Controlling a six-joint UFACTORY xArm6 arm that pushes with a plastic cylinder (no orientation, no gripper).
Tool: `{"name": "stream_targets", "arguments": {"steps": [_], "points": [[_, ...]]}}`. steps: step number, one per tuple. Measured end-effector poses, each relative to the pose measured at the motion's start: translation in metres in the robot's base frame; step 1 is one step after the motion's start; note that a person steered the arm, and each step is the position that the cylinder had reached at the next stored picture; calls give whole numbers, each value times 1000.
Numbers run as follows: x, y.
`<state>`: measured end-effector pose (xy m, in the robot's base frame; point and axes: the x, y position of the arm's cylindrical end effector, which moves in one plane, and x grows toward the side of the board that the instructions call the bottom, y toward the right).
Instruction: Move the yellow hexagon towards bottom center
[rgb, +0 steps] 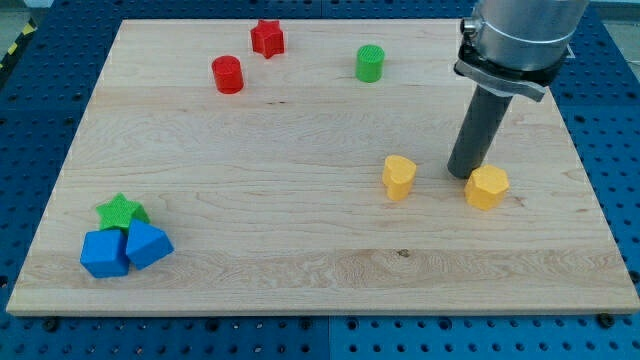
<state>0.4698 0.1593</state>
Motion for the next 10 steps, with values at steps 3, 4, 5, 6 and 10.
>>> {"name": "stream_targets", "arguments": {"steps": [3, 4, 5, 6, 10], "points": [[-5, 45], [2, 48], [23, 47], [29, 32], [36, -46]]}}
